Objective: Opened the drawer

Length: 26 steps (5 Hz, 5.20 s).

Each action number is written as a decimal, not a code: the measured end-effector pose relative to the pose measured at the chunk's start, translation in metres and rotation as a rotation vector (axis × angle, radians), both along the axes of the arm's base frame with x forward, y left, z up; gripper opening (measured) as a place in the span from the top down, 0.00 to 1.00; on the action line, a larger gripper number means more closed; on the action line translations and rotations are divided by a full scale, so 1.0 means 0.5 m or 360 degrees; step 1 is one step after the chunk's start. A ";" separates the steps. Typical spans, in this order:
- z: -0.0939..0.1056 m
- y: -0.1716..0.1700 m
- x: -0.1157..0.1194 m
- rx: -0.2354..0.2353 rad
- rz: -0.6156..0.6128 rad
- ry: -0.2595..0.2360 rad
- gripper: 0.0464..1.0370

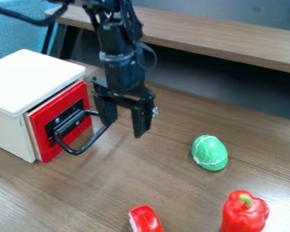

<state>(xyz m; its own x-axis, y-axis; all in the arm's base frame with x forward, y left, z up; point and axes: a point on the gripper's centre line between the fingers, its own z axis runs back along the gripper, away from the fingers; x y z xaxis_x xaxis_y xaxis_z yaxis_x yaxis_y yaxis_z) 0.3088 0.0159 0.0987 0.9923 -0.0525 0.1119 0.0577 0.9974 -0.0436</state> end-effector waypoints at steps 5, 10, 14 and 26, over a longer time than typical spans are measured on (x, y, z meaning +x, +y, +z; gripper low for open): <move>-0.060 0.086 0.007 0.0147 0.0146 0.0066 0.04; -0.123 0.081 0.001 0.0056 0.0149 0.0094 0.04; -0.133 -0.058 0.002 -0.0091 -0.0164 0.0076 0.04; -0.008 -0.062 -0.018 -0.0032 -0.0117 -0.0118 0.04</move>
